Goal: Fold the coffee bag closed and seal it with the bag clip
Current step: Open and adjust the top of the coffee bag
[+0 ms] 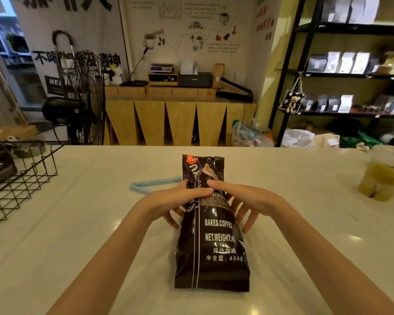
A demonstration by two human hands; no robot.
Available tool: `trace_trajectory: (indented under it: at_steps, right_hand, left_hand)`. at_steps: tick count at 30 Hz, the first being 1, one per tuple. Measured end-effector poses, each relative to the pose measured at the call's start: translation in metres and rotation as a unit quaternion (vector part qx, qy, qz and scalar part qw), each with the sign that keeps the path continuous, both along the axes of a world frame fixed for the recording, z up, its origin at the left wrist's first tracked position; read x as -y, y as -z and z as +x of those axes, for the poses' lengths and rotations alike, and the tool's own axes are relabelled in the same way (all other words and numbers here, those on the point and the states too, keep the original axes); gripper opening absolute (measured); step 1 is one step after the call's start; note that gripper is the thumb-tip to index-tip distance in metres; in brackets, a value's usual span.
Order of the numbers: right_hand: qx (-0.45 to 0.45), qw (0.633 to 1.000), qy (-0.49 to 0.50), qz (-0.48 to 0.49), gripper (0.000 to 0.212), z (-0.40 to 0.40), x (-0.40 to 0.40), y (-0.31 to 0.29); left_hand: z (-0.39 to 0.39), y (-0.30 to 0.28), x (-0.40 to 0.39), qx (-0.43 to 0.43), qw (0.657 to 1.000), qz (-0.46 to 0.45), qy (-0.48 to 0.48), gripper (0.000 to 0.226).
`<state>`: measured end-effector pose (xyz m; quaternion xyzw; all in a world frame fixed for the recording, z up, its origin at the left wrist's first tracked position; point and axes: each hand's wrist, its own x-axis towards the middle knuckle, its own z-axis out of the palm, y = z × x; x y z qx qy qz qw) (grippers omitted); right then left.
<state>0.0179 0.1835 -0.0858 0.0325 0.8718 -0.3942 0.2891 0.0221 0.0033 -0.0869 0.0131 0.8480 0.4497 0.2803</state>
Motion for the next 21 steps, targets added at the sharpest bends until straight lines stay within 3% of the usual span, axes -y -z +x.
trace_trajectory:
  at_steps: [3, 7, 14, 18, 21]
  right_hand:
    - [-0.032, 0.999, 0.006, -0.007, 0.090, 0.004, 0.001, 0.001]
    - [-0.111, 0.992, 0.047, -0.036, 0.070, 0.010, 0.002, -0.010]
    - [-0.354, 0.930, 0.076, -0.063, 0.075, 0.026, 0.006, -0.030]
    - [-0.435, 0.896, 0.068, -0.064, 0.074, 0.029, 0.006, -0.034]
    - [-0.443, 0.893, 0.058, -0.056, 0.077, 0.029, 0.004, -0.035]
  left_hand:
    - [0.001, -0.003, 0.000, -0.007, 0.999, 0.031, -0.009, 0.093]
    - [0.001, -0.009, 0.001, -0.084, 0.991, 0.097, -0.040, 0.086]
    - [0.004, -0.023, 0.005, -0.258, 0.941, 0.207, -0.073, 0.091]
    - [0.007, -0.025, 0.004, -0.315, 0.916, 0.238, -0.073, 0.093]
    - [0.006, -0.020, 0.004, -0.333, 0.906, 0.252, -0.065, 0.094]
